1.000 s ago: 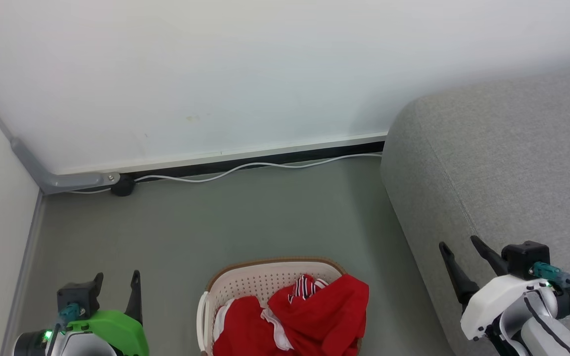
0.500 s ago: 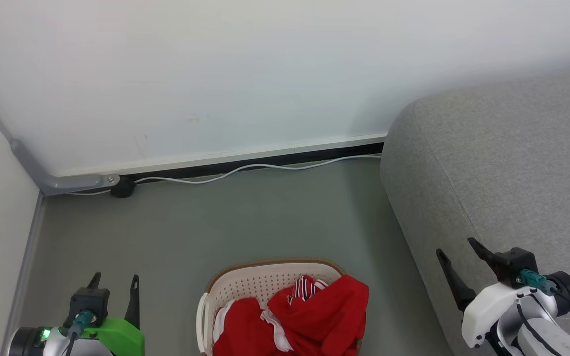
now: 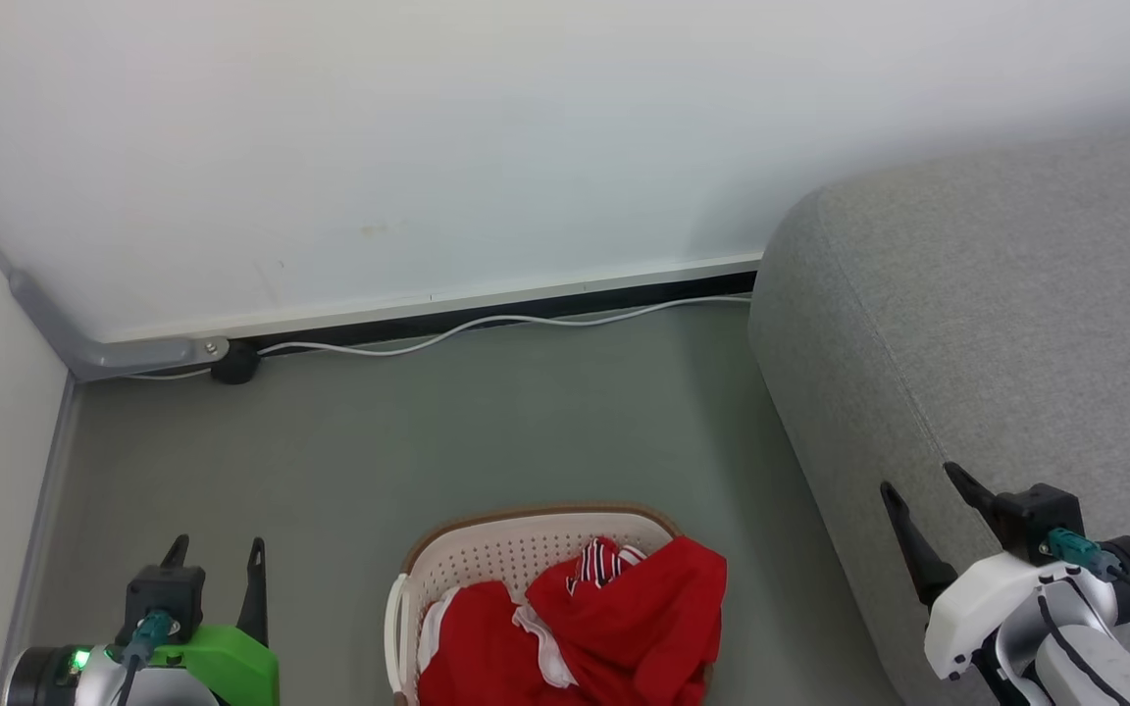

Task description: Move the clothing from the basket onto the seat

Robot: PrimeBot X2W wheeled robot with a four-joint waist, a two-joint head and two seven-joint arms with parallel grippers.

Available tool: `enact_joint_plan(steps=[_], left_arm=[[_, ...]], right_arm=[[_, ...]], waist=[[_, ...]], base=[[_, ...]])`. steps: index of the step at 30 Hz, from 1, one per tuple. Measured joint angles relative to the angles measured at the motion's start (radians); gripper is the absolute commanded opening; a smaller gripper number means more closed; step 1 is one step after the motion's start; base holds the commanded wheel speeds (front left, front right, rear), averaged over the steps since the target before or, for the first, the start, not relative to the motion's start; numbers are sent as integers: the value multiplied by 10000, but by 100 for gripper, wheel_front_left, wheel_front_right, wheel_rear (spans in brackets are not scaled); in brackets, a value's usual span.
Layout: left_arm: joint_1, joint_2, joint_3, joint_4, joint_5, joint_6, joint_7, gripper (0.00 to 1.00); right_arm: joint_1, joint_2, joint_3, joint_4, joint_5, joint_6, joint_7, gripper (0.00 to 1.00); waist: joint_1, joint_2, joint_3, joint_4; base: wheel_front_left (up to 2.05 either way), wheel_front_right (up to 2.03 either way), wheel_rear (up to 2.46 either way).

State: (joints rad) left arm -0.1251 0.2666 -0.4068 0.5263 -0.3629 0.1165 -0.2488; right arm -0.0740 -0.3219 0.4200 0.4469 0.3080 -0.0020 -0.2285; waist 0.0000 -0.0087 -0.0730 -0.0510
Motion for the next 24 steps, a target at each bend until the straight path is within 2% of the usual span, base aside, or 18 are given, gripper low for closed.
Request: enact_joint_plan(steps=[6,16,24], left_arm=[[-7,-96,23,-94,-38,13,-2,100],[-780,-646,-320,-418,-81,-71,21,100],[-1486,-1198,-767,-380,-88,-207,506,100]], right_arm=[[-168,12,-176,-88,86,0,-12,100],[-505,75,-320,-284,130,0,-96,100],[-1349,337,-487,-1206,84,-2,-190,100]], waist=[[0,0,340,-16],[0,0,1404,24],[0,0,2471,45]], base=[[0,0,0],[0,0,0],[0,0,0]])
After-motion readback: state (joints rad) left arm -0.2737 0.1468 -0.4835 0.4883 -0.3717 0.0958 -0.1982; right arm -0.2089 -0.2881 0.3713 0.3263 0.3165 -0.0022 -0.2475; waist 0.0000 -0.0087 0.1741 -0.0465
